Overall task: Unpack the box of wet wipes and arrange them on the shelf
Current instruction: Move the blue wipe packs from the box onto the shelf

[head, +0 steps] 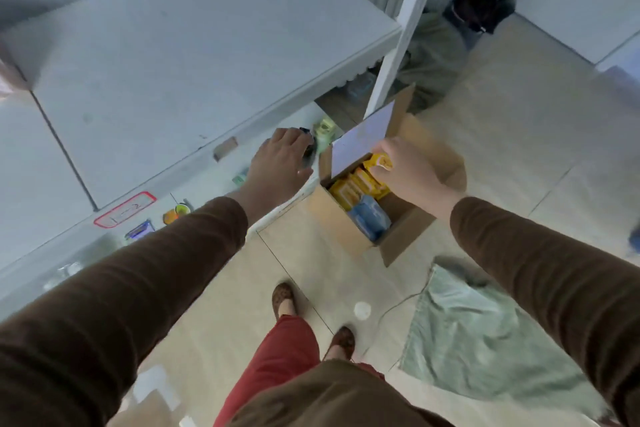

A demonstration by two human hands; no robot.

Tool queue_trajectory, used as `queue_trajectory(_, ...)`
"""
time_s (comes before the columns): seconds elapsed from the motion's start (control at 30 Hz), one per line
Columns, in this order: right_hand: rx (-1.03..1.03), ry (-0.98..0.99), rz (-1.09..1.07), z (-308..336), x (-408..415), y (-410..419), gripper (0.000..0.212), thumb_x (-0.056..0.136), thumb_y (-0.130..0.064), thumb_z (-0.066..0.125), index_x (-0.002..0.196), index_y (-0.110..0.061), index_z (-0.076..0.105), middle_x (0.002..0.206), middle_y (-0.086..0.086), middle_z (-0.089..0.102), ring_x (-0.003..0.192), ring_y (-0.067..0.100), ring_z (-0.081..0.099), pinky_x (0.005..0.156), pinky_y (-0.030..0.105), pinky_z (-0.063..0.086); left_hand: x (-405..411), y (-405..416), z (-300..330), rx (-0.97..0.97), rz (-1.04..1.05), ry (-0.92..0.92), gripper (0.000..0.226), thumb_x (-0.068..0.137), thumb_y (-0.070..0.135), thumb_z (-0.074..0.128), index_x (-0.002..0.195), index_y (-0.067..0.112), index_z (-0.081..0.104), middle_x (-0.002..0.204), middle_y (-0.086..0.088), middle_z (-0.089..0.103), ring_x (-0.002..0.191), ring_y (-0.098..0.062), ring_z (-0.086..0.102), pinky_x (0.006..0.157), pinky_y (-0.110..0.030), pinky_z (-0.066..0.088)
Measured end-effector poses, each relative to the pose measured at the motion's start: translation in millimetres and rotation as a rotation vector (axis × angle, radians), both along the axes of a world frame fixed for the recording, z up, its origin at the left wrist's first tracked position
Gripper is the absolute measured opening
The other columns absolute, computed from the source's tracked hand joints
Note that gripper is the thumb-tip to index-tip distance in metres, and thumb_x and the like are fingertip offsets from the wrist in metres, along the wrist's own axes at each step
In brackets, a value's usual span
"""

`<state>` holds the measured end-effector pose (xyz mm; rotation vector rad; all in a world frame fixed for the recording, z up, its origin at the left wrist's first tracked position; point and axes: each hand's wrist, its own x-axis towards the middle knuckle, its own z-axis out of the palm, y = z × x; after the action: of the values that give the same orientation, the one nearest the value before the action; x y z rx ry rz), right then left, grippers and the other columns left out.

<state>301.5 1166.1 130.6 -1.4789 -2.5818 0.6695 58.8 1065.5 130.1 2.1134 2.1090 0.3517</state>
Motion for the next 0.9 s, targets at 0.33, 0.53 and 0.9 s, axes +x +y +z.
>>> queue_trajectory(0.33, -0.444, -0.040, -0.254, -122.4, 82.2, 69.7, 0.036, 0.093, -0.024, 0.063, 0.127, -0.015, 0.056, 0.121, 0.000, 0.059, 0.114, 0.019, 0.058, 0.089, 0.033, 0.046, 78.1, 92.5, -134.8, -0.401, -0.112, -0.051, 0.048, 0.088, 0.032, 0.064, 0.132, 0.017, 0.051, 0.128, -0.005, 0.053, 0.123, -0.028, 0.046, 0.096, -0.041, 0.044)
queue_trajectory(0.53, -0.620, -0.102, -0.344, -217.8, 104.0, 105.8, 0.041, 0.095, -0.028, 0.061, 0.133, -0.016, 0.053, 0.129, 0.002, 0.058, 0.118, 0.020, 0.057, 0.086, 0.029, 0.042, 112.6, 145.4, -231.2, -0.633, -0.193, -0.043, 0.053, 0.091, 0.032, 0.061, 0.140, 0.018, 0.045, 0.139, -0.005, 0.048, 0.129, -0.027, 0.043, 0.101, -0.042, 0.044)
queue_trajectory(0.9, -0.724, -0.105, -0.357, -384.1, 135.9, 192.1, 0.036, 0.095, -0.028, 0.060, 0.129, -0.019, 0.056, 0.128, 0.003, 0.062, 0.114, 0.020, 0.060, 0.097, 0.037, 0.049, 186.7, 250.6, -406.6, -0.821, -0.216, -0.002, 0.064, 0.092, 0.043, 0.062, 0.147, 0.018, 0.040, 0.147, -0.004, 0.045, 0.135, -0.026, 0.042, 0.103, -0.044, 0.045)
